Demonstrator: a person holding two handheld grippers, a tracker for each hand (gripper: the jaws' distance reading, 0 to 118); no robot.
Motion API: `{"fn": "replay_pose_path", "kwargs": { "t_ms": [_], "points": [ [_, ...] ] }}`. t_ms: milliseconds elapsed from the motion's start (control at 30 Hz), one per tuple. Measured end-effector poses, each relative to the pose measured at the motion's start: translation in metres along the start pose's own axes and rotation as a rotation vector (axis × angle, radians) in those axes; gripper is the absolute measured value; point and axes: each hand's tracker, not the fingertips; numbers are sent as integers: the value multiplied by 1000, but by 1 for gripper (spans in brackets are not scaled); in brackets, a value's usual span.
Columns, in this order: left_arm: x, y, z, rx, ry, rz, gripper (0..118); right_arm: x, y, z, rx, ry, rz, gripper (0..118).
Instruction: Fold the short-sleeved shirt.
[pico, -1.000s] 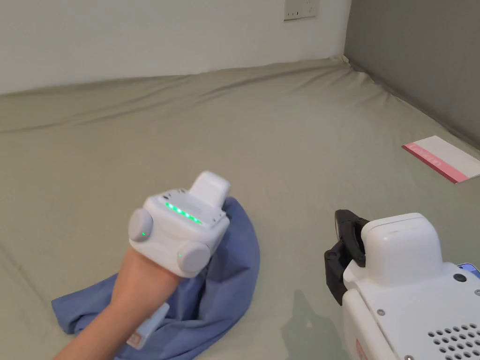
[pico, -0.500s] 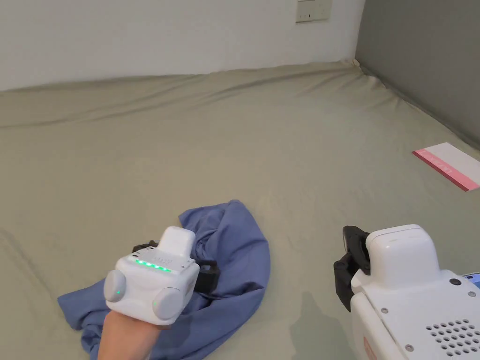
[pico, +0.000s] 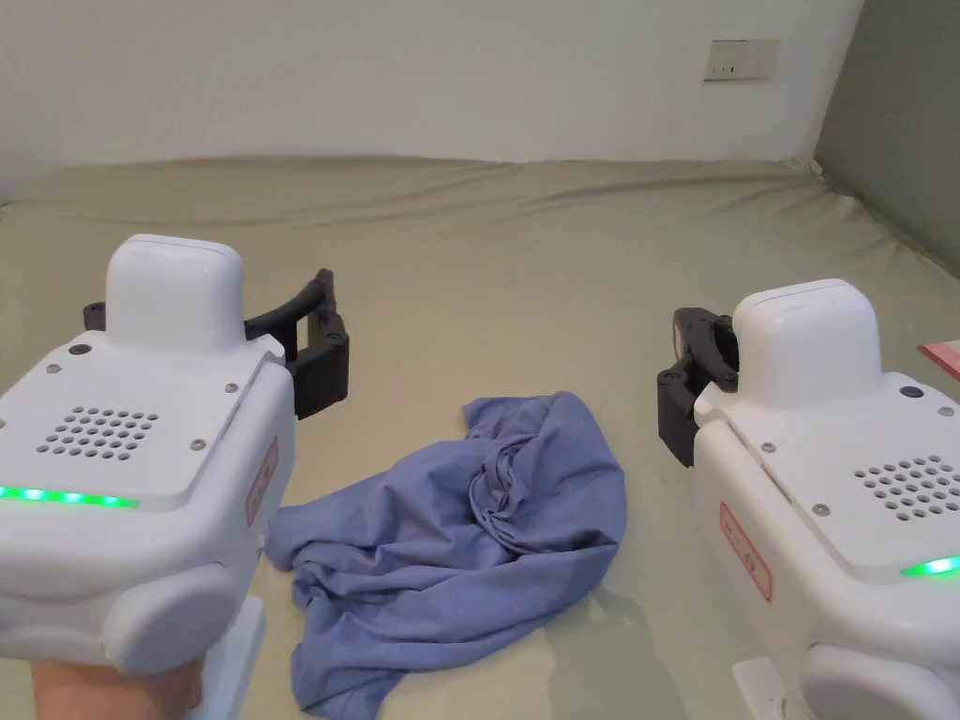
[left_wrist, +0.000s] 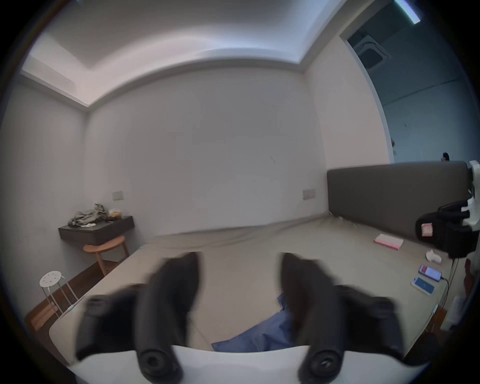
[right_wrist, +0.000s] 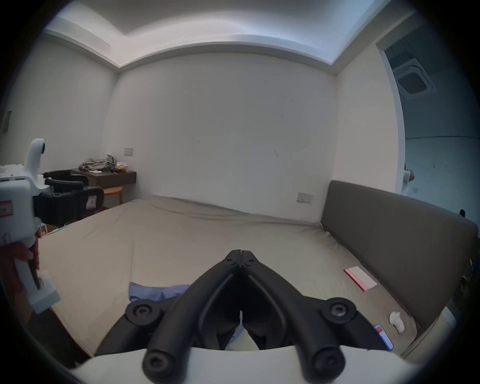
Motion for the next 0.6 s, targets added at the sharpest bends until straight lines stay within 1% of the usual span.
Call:
{"fn": "replay_pose_path", "kwargs": {
  "t_ms": [33,67,133,167,300,433,600],
  "points": [
    [-1,0,10,29,21,24,24,-8,4,3,10,9,4,0],
    [-2,1,18,42,42,31,8,-14,8,6,20,17,10,0],
    [-2,-1,28,33,61,14,2,-28,12,10,40,28,24,0],
    [0,-1,30,13,62,-6,0,-35,14,12,48,29,35,0],
    [3,-7,39,3,78,-13,0,-53,15,16,64,37,56,0],
    [3,-8,42,-1,94,-48,0,-60,13,19,74,47,63,0],
    [0,-8,40,-14,102,-66,0,-51,4,14,78,37,76,0]
  ]
}}
